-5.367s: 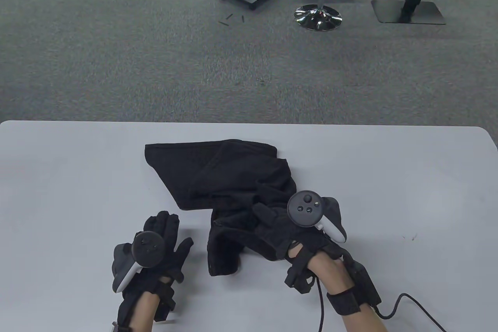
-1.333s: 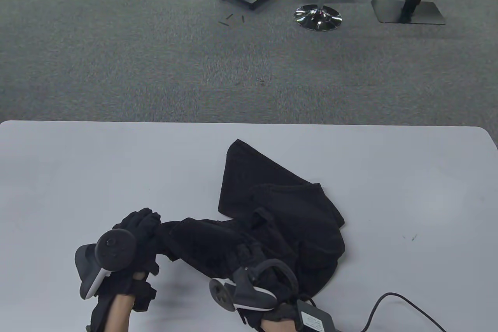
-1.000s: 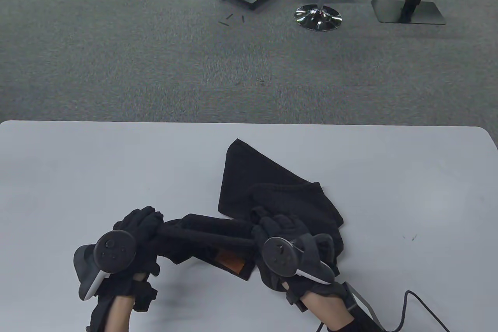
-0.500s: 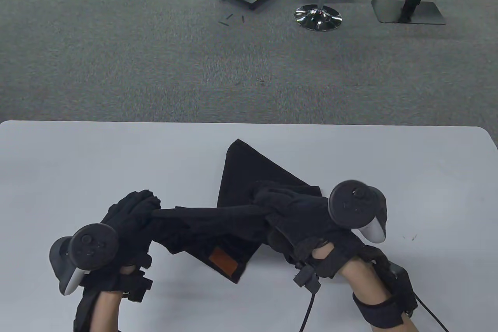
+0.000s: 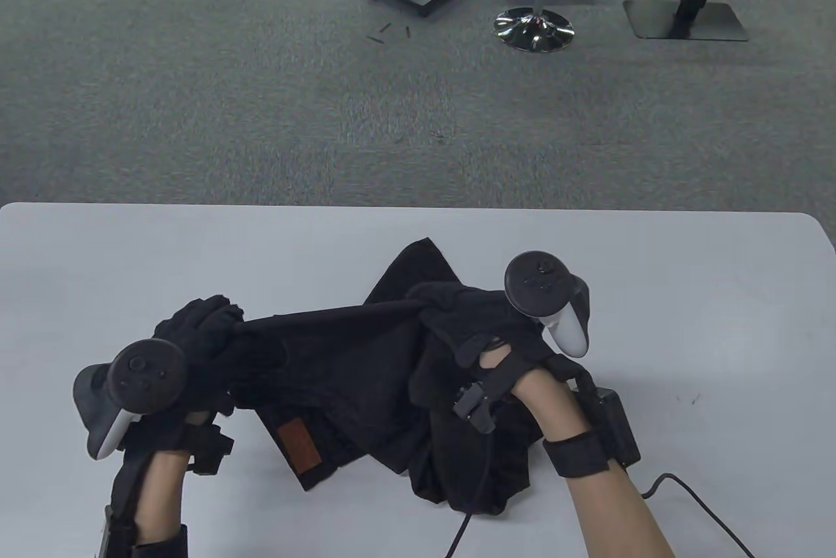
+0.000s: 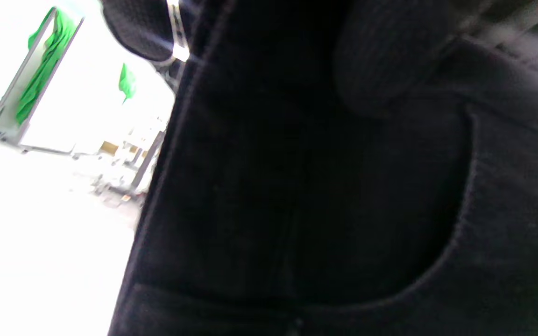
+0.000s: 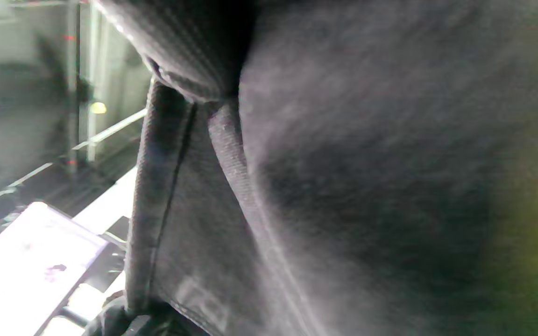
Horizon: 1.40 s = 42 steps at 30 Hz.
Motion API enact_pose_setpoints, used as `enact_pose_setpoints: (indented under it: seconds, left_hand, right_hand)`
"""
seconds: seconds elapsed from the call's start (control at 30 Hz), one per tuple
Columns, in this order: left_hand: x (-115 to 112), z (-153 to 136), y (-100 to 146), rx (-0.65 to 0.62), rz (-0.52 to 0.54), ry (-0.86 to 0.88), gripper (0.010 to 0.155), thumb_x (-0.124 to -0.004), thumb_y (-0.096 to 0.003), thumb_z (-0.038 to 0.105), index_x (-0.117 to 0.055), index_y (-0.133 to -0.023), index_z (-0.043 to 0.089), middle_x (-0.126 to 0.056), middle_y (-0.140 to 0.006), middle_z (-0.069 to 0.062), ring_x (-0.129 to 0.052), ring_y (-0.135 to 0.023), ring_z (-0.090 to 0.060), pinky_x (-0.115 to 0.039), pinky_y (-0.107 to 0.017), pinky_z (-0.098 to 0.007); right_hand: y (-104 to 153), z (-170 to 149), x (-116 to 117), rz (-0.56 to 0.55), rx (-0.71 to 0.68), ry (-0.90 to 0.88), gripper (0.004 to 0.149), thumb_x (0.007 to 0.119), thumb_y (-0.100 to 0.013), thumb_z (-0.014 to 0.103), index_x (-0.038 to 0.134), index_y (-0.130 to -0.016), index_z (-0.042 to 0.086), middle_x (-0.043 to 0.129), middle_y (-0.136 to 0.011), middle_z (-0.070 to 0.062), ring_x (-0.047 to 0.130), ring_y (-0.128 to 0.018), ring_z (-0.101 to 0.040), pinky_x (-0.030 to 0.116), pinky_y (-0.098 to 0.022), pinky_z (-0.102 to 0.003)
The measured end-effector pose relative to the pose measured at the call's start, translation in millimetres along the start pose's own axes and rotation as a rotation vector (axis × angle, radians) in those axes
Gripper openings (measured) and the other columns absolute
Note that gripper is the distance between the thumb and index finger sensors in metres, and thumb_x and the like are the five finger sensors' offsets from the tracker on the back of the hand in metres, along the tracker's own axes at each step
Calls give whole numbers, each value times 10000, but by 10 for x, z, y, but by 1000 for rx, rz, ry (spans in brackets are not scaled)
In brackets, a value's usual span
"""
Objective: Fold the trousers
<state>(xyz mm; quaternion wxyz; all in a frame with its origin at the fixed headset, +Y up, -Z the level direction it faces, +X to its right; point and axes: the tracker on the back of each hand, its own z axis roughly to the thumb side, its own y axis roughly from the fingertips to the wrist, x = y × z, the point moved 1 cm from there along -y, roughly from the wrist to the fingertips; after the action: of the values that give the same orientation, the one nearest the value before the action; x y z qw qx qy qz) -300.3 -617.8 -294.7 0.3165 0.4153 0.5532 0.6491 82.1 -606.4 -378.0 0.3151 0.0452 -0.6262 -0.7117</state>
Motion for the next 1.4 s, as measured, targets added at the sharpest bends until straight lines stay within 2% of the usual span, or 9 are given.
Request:
enact_pose_setpoints:
  seconds: [0.13,0.23,0.43,0.6,0.77,0.9,1.03,1.13,1.4]
  left_hand:
    - [-362,-229,-82,61,-58,14,489,-850,-534,478,-823,-978,275,-792,-1077,55,-780,-1074,-292,-597,-787,-600]
    - [-495,-394,-153,121,-97,35,493,-841,-542,481,-805,-990,281,-772,-1089,58,-761,-1087,-289,-584,-795,-601]
    - [-540,-672,-216,213,-139,56,511,-815,-555,500,-766,-1018,290,-730,-1116,66,-723,-1111,-284,-561,-811,-598]
    - [-558,-825,-162,231,-111,90,516,-820,-543,502,-781,-1009,283,-746,-1106,56,-740,-1097,-294,-577,-799,-597]
    - [-606,-871,-133,240,-85,114,515,-823,-538,499,-791,-1001,277,-759,-1096,50,-755,-1085,-296,-592,-788,-596]
    - [-605,-906,-117,255,-69,126,514,-821,-539,497,-790,-1001,275,-756,-1096,48,-755,-1083,-298,-595,-787,-593]
    - [-622,-936,-105,272,-58,112,522,-820,-541,503,-778,-1010,278,-744,-1103,51,-747,-1088,-297,-591,-789,-592]
    - [-643,-937,-105,279,-67,85,538,-820,-541,504,-759,-1024,276,-721,-1116,47,-731,-1095,-301,-584,-790,-595]
    - [-451,-708,-87,211,-68,-38,654,-819,-534,527,-624,-1105,275,-557,-1186,44,-579,-1154,-321,-493,-811,-620]
  right_hand:
    - [-55,-363,217,21,105,35,500,794,-497,369,708,-951,176,781,-962,-126,897,-768,-347,663,-646,-608]
    - [4,-471,336,172,173,127,665,782,-485,500,538,-1017,185,606,-1059,-108,732,-915,-372,554,-700,-633]
    - [261,-670,409,384,212,74,812,776,-462,605,399,-1063,211,517,-1104,-98,601,-998,-391,479,-728,-646]
    - [480,-974,545,570,244,-93,779,845,-468,529,432,-1070,255,544,-1108,-72,435,-1056,-385,390,-743,-658]
    - [533,-957,618,488,205,47,428,828,-498,363,810,-907,240,664,-1058,-85,512,-1039,-365,431,-737,-648]
    - [455,-905,485,329,185,-2,411,820,-500,371,827,-894,253,806,-977,-103,662,-984,-376,536,-710,-631]
    - [311,-971,401,146,189,67,435,805,-502,382,790,-923,275,682,-1065,-93,527,-1053,-368,456,-733,-655]
    - [159,-1161,534,180,292,111,458,770,-516,400,720,-962,312,557,-1126,-47,424,-1090,-328,404,-749,-654]
    - [-8,-1319,865,266,469,313,471,737,-525,435,692,-972,292,705,-1062,-44,581,-1046,-292,506,-743,-600]
